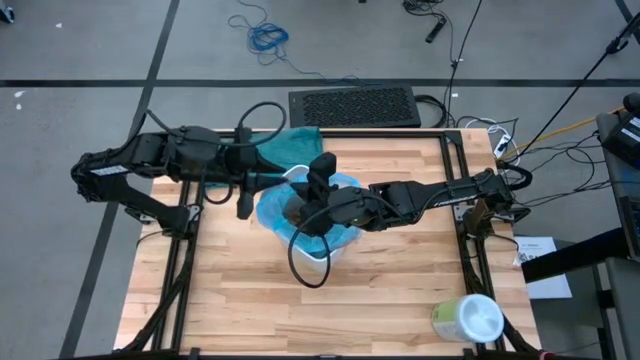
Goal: Place trash/remove bag and relplace
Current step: Remove the blue trash bag from the bin
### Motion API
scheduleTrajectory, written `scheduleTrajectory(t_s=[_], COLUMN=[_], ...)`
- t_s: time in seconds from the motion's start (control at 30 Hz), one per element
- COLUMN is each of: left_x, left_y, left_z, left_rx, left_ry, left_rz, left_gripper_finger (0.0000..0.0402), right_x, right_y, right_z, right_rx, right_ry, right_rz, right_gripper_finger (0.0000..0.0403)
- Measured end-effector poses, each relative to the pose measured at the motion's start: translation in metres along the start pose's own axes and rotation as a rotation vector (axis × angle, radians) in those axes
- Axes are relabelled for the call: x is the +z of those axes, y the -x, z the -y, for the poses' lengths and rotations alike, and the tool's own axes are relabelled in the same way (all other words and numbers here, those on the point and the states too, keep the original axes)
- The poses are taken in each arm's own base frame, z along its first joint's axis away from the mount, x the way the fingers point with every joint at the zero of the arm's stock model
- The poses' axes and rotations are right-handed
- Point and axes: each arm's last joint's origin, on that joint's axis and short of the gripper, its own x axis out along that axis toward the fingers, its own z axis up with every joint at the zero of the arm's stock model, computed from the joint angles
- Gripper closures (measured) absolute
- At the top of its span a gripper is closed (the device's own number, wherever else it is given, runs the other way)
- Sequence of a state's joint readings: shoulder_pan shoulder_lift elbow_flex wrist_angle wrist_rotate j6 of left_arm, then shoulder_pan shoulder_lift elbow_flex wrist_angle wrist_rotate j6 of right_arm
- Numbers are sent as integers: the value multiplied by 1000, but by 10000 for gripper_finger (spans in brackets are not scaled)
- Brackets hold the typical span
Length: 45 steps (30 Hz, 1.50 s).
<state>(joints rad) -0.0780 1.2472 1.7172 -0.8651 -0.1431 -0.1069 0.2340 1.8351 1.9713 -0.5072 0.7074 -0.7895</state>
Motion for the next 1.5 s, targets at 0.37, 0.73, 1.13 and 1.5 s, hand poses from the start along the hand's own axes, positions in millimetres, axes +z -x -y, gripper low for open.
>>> scheduleTrajectory(t_s=[0.37,0.73,1.13,1.5], left_x=[-7,-11,25,27], left_y=[-3,-15,26,34], left_z=[-10,-8,-6,-4], left_rx=[-5,-91,-87,-49], left_ry=[110,33,-25,-53], left_rz=[-89,-155,53,19], left_gripper_finger=[238,386,400,401], right_x=[0,1,-3,-2], right_y=[0,1,-3,0], right_z=[0,-1,3,15], right_rx=[2,3,-8,-96], right_ry=[-3,-1,-18,-88], right_rz=[2,4,-9,-11], right_gripper_finger=[403,403,403,387])
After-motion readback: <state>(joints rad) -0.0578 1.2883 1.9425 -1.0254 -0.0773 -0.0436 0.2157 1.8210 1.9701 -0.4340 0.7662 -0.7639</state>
